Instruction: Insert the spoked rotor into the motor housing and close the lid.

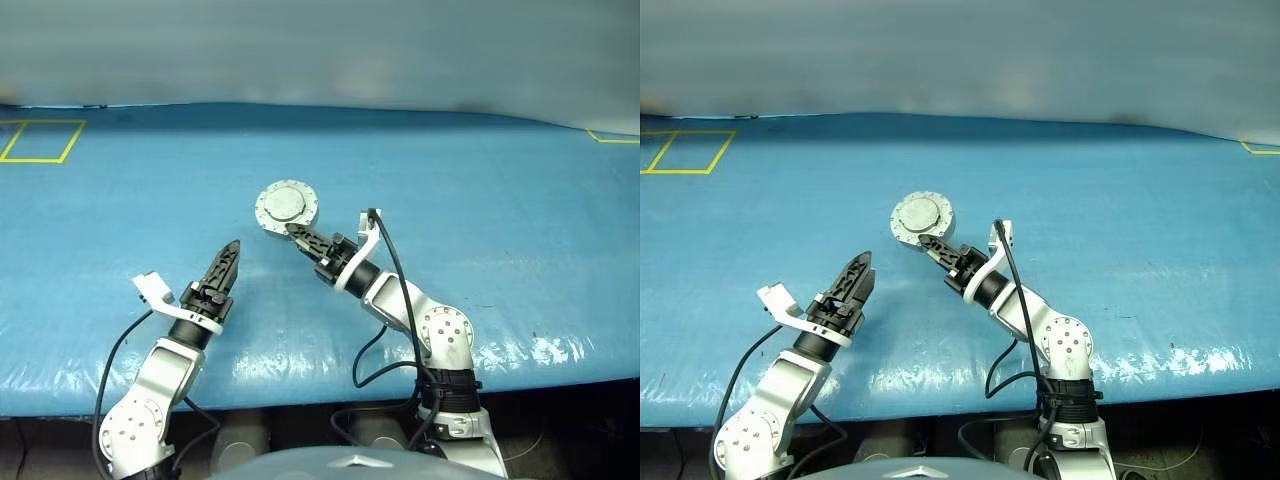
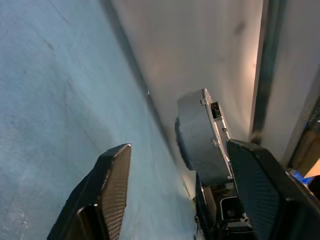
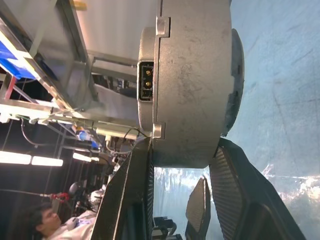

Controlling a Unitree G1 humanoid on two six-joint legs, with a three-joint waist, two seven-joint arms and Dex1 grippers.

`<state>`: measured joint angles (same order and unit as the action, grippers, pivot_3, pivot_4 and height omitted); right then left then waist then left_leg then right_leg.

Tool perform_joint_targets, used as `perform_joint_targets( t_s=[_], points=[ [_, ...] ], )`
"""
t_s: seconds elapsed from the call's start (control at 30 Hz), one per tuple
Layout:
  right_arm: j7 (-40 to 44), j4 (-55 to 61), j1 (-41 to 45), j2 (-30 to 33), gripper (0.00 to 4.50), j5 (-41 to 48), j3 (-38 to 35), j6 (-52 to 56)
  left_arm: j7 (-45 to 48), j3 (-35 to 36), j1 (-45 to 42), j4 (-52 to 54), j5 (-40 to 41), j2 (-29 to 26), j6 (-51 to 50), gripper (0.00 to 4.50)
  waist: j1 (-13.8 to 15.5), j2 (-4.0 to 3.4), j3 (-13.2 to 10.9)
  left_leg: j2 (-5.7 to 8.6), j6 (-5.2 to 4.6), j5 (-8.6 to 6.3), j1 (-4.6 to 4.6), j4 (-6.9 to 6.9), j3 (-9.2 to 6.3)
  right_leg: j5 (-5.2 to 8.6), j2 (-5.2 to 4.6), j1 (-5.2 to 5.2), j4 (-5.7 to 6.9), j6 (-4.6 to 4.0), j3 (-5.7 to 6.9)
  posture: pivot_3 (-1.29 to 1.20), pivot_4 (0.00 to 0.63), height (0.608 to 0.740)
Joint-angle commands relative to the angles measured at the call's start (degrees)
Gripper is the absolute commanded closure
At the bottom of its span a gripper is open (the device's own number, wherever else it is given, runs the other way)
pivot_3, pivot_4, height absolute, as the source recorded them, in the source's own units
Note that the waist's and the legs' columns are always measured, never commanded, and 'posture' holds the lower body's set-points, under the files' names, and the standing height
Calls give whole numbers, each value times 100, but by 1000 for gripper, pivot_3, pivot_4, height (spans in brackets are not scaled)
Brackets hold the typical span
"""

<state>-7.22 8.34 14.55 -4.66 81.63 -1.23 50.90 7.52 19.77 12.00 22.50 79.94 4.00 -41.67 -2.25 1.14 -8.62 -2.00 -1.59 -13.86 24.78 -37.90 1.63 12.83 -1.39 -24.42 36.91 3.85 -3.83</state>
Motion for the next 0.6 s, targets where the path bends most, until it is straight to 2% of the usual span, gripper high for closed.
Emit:
perform_joint_targets(
  t_s=[0.03,0.4,0.6],
  points=[
    [196,304,177,-196,3287,330,134,94,-22,-268,124,-141,366,308,116,36,-1,0,0,0,0,0,0,0,0,2,1,0,0,-3,0,0,150,740],
    [111,368,64,-250,3287,484,514,335,285,-498,98,-203,1301,106,297,36,-1,1,1,2,0,0,1,-4,0,3,1,1,0,-6,1,0,150,740],
    [52,364,-16,-218,3287,607,626,384,266,-558,111,-305,1470,9,396,36,-1,1,1,28,0,0,0,-5,-2,3,0,1,1,-7,1,0,150,740]
  ],
)
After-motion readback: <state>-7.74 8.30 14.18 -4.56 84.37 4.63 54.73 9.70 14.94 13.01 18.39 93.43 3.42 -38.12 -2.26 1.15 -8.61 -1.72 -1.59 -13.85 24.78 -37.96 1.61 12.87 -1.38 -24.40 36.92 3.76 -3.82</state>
